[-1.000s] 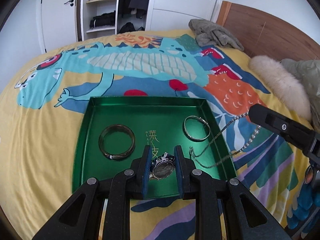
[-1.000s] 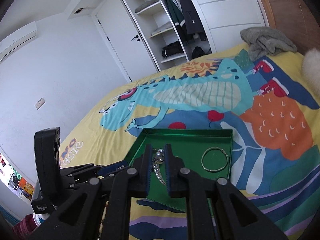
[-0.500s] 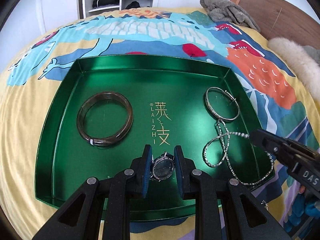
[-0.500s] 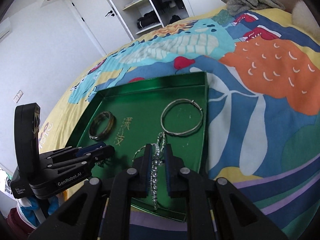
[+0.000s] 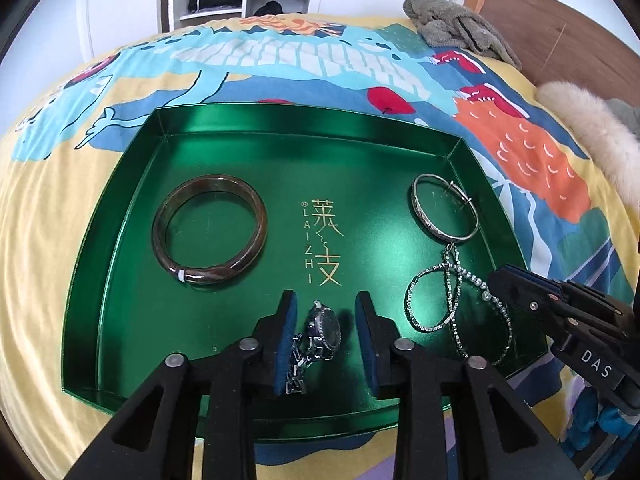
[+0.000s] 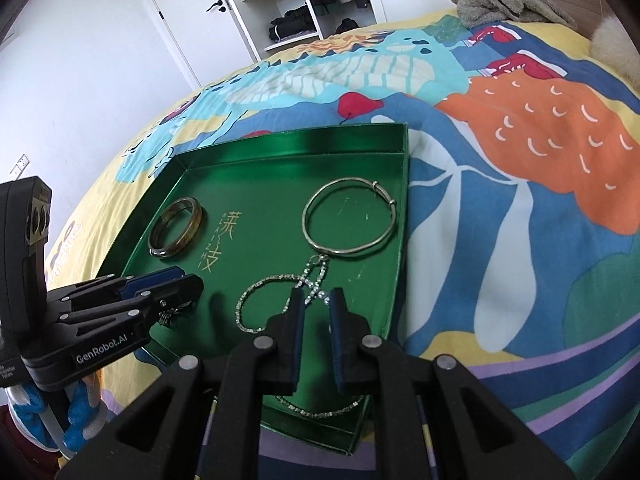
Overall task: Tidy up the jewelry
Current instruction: 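Open both tools to release the watch and necklace into the tray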
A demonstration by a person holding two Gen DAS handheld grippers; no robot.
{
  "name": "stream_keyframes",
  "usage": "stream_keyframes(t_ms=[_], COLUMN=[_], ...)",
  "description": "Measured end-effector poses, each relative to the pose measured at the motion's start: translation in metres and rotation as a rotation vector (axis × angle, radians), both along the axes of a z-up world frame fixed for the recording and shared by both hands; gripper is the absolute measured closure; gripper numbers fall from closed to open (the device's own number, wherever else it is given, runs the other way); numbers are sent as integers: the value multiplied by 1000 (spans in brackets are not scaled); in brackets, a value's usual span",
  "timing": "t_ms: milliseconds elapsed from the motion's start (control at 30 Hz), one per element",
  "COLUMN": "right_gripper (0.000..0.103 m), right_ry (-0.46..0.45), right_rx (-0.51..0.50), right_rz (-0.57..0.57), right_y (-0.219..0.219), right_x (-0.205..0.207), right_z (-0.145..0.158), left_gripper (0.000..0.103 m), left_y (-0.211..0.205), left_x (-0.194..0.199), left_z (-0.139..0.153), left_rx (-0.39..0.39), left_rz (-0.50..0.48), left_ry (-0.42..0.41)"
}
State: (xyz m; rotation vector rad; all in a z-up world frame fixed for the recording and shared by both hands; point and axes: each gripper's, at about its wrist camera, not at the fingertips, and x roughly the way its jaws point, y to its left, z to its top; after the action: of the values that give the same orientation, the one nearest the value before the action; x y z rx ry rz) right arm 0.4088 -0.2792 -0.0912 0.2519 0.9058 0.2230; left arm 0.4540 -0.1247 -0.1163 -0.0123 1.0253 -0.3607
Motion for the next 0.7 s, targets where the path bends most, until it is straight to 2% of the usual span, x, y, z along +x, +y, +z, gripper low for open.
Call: stream_keyframes(t_ms=[133, 267, 500, 700], right_gripper=[84, 82, 82, 82], right_ry=[-19, -61, -184, -301], right_rx=[-6, -19, -24, -12], right_rz=[-3, -9, -7, 3], right_y=[-3, -7, -10, -6], right_x=[-12, -33, -103, -181], right_z=[15, 46, 130, 203], left_gripper=[67, 61, 59, 59], left_y=[8, 22, 50, 73], left_x=[-7, -27, -92, -159], left_z=[18, 58, 147, 205], left_rx=[-22, -13, -15, -45], left_rz=[15, 31, 67, 81], left_ry=[-13, -74, -203, -284])
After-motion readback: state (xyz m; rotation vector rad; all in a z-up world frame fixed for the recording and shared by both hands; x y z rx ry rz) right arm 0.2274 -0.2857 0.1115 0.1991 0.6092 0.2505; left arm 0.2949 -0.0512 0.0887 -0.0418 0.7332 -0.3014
